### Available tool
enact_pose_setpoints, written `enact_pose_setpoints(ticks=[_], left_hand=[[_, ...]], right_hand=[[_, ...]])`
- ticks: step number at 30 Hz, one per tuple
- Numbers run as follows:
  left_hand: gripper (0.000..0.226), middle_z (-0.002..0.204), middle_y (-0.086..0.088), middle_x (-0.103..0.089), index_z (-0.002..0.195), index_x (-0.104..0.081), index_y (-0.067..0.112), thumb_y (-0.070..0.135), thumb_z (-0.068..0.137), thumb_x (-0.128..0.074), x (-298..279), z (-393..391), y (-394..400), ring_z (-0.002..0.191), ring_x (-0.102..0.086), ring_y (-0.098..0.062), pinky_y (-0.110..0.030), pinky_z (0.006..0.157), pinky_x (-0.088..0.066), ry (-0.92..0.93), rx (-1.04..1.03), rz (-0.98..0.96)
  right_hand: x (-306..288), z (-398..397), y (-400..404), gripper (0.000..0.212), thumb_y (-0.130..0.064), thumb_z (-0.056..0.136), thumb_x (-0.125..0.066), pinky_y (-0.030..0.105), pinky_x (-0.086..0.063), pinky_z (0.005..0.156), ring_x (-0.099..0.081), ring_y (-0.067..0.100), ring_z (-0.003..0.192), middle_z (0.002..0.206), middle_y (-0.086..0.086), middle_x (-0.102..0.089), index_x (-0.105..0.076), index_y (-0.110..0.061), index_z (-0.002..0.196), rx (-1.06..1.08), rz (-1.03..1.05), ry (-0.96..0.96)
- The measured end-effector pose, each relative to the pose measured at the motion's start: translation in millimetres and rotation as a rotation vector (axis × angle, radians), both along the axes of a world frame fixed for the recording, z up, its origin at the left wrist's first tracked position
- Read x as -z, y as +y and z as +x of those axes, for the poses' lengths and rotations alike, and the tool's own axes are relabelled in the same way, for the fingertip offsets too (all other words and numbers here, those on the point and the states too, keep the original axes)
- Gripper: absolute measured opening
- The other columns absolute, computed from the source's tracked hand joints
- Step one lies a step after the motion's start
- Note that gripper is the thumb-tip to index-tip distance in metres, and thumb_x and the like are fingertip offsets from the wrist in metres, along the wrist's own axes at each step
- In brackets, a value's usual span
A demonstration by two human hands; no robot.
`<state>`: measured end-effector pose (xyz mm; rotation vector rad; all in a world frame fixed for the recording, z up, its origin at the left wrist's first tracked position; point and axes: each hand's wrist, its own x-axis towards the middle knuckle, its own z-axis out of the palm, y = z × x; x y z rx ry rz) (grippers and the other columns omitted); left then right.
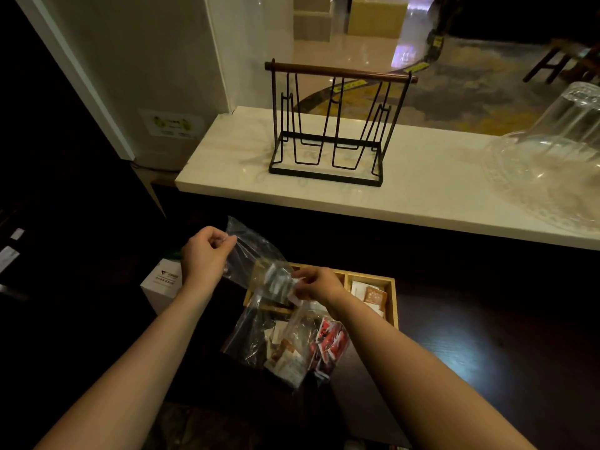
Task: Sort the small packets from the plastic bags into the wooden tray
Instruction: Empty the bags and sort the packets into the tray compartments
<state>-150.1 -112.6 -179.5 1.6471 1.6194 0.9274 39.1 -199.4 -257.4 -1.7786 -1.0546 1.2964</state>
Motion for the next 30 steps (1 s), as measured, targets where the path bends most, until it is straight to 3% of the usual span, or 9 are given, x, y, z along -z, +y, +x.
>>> enact_pose_setpoints(ticks=[4, 8, 10, 13, 16, 20, 23, 26, 30], left_hand=[[0.019, 0.072, -0.005, -0.054, 0.083, -0.06, 0.004, 0.021, 0.088, -0.065, -6.6, 1.4, 0.4, 0.056, -0.049, -0.014, -0.013, 0.042, -0.039, 0.021, -0.008, 0.056], [0.02, 0.088, -0.016, -0.06, 0.082, -0.059, 0.007, 0.025, 0.087, -0.065, -5.9, -2.9, 5.7, 0.071, -0.056, -0.022, -0.02, 0.053, -0.038, 0.046, 0.003, 0.092], [0.019, 0.092, -0.017, -0.06, 0.083, -0.058, 0.008, 0.025, 0.087, -0.064, -7.8, -2.6, 5.6, 0.075, -0.058, -0.024, -0.021, 0.053, -0.041, 0.028, 0.012, 0.125], [0.016, 0.093, -0.017, -0.057, 0.082, -0.055, 0.013, 0.025, 0.088, -0.063, -11.6, -0.8, 3.7, 0.075, -0.06, -0.029, -0.035, 0.055, -0.053, -0.025, 0.042, 0.195], [0.014, 0.089, -0.017, -0.057, 0.08, -0.053, 0.019, 0.027, 0.089, -0.06, -12.5, -0.8, 3.2, 0.074, -0.059, -0.031, -0.041, 0.059, -0.054, -0.083, 0.069, 0.214], [0.01, 0.08, -0.005, -0.056, 0.089, -0.053, 0.015, 0.024, 0.095, -0.052, -10.1, 6.6, -4.7, 0.068, -0.057, -0.021, -0.032, 0.053, -0.05, -0.197, 0.086, 0.136], [0.01, 0.082, -0.004, -0.053, 0.095, -0.05, 0.018, 0.026, 0.098, -0.046, 8.6, 14.5, -15.7, 0.065, -0.056, -0.017, -0.035, 0.053, -0.053, -0.231, 0.172, -0.04], [0.014, 0.079, -0.005, -0.056, 0.087, -0.051, 0.027, 0.033, 0.098, -0.044, 30.5, 25.2, -29.3, 0.069, -0.056, -0.025, -0.041, 0.057, -0.05, -0.131, 0.253, -0.164], [0.027, 0.107, 0.001, -0.063, 0.114, -0.053, 0.02, 0.038, 0.096, -0.044, 47.4, 46.8, -63.2, 0.091, -0.061, -0.018, -0.02, 0.061, -0.042, 0.075, 0.442, -0.252]], right_hand=[[-0.8, -0.6, 1.7, 0.037, 0.0, 0.088, -0.057, 0.025, -0.054, 0.078, -0.061, 0.021, 0.099, 0.113, 0.015, -0.061, -0.056, -0.007, 0.125, -0.001, 0.028, 0.033], [-3.6, 2.8, 2.9, 0.034, 0.001, 0.089, -0.056, 0.035, -0.055, 0.088, -0.064, 0.027, 0.101, 0.11, 0.018, -0.064, -0.059, -0.005, 0.122, 0.037, 0.068, 0.08], [-7.3, 5.3, 4.0, 0.029, 0.001, 0.09, -0.055, 0.029, -0.056, 0.08, -0.064, 0.023, 0.093, 0.103, 0.013, -0.065, -0.061, -0.003, 0.118, 0.072, 0.096, 0.133], [-14.3, 10.0, 6.3, 0.025, 0.003, 0.09, -0.054, 0.023, -0.056, 0.071, -0.063, 0.018, 0.084, 0.093, 0.007, -0.065, -0.063, 0.0, 0.113, 0.107, 0.121, 0.19], [-23.8, 15.2, 4.8, 0.02, 0.0, 0.089, -0.057, 0.019, -0.057, 0.068, -0.064, 0.014, 0.08, 0.089, 0.005, -0.066, -0.064, 0.0, 0.108, 0.128, 0.156, 0.195], [-30.4, 28.6, -3.2, 0.011, -0.008, 0.088, -0.06, 0.027, -0.056, 0.075, -0.064, 0.014, 0.08, 0.084, 0.001, -0.066, -0.066, -0.008, 0.098, 0.193, 0.229, 0.095], [-28.7, 46.5, -16.9, 0.009, -0.012, 0.089, -0.06, 0.026, -0.054, 0.072, -0.062, 0.012, 0.076, 0.082, -0.001, -0.064, -0.067, -0.012, 0.096, 0.283, 0.24, 0.032], [-24.0, 69.0, -34.8, 0.005, -0.014, 0.088, -0.063, 0.02, -0.051, 0.062, -0.06, 0.008, 0.068, 0.076, -0.003, -0.064, -0.068, -0.014, 0.09, 0.369, 0.252, -0.036], [-14.0, 100.0, -65.3, 0.007, -0.015, 0.086, -0.065, 0.029, -0.05, 0.06, -0.058, 0.013, 0.066, 0.075, 0.002, -0.064, -0.066, -0.019, 0.08, 0.545, 0.246, -0.125]])
